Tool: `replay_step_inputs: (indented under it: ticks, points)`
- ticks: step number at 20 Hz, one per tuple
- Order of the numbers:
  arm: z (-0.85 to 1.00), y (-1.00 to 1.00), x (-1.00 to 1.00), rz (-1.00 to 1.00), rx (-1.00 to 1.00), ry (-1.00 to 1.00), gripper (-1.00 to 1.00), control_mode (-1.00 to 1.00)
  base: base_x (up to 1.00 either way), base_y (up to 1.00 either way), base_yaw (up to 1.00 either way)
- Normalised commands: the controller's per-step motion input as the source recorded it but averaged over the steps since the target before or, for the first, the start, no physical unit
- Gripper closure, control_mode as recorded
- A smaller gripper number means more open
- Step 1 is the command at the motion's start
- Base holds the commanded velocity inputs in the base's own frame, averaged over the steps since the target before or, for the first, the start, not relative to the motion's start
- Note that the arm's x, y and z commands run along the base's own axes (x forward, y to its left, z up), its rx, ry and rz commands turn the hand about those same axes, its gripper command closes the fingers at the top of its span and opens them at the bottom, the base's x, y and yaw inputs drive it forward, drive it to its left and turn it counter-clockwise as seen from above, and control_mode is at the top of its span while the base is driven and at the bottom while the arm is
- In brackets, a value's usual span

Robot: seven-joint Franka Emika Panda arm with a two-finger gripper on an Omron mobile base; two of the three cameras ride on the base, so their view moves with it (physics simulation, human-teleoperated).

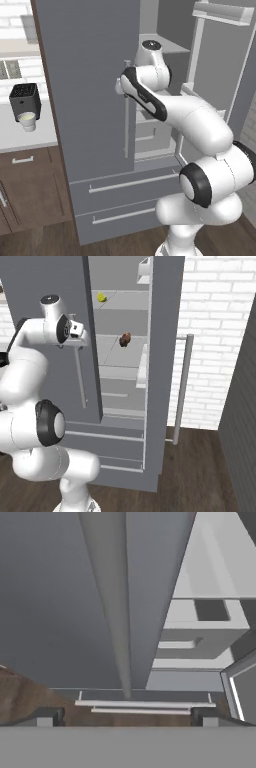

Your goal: Grab a lemon wedge from the fridge and one ice cube from the ice bowl, and put them in the glass of lemonade.

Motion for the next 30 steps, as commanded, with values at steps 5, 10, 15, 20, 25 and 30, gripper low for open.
replay_step_inputs:
  ticks: [5, 10, 15, 20, 25, 30]
  points:
    - [-0.43, 0.1, 0.21, -0.1, 0.04, -0.16, -1.0, -1.0, 0.0, 0.0, 0.0]
    - [-0.19, 0.17, 0.38, -0.02, 0.03, -0.1, -1.0, -1.0, 0.0, 0.0, 0.0]
    - [0.0, 0.08, 0.52, -0.01, 0.01, -0.01, -1.0, -1.0, 0.0, 0.0, 0.0]
    - [0.0, -0.01, 0.43, -0.01, 0.0, 0.0, -1.0, -1.0, 0.0, 0.0, 0.0]
    - [-0.04, -0.04, 0.21, -0.02, 0.0, 0.0, -1.0, -1.0, 0.0, 0.0, 0.0]
    - [-0.1, 0.0, 0.2, -0.01, 0.0, 0.0, 1.0, -1.0, 0.0, 0.0, 0.0]
